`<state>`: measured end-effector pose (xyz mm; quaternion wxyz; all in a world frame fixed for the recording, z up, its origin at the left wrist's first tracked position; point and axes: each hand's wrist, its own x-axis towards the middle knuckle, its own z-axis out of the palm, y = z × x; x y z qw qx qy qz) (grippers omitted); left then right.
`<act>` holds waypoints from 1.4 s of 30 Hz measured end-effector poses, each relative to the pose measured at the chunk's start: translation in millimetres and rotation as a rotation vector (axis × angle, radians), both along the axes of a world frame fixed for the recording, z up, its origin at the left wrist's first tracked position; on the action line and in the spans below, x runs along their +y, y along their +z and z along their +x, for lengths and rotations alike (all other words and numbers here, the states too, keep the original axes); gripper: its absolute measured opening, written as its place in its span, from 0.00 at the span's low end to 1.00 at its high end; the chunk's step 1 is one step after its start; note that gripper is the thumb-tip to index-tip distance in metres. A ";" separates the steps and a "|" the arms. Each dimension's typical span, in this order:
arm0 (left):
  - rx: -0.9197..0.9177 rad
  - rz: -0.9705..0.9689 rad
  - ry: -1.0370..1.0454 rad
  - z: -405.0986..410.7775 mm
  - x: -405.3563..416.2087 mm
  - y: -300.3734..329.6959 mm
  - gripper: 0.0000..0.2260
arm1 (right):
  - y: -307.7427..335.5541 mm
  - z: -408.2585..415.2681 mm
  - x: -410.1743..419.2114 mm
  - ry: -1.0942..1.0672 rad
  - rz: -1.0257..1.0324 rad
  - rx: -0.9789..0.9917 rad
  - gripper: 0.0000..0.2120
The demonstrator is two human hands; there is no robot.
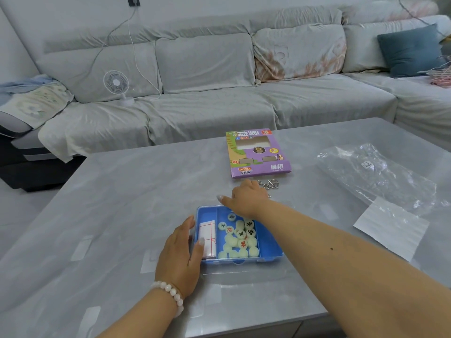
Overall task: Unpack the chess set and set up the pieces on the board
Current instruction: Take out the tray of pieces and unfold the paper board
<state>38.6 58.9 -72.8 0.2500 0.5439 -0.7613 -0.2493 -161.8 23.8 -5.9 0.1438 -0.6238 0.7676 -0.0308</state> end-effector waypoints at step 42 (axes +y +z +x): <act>1.426 0.641 0.575 8.7 -35.4 46.5 0.09 | -25.4 14.8 53.9 0.137 0.060 -0.172 0.17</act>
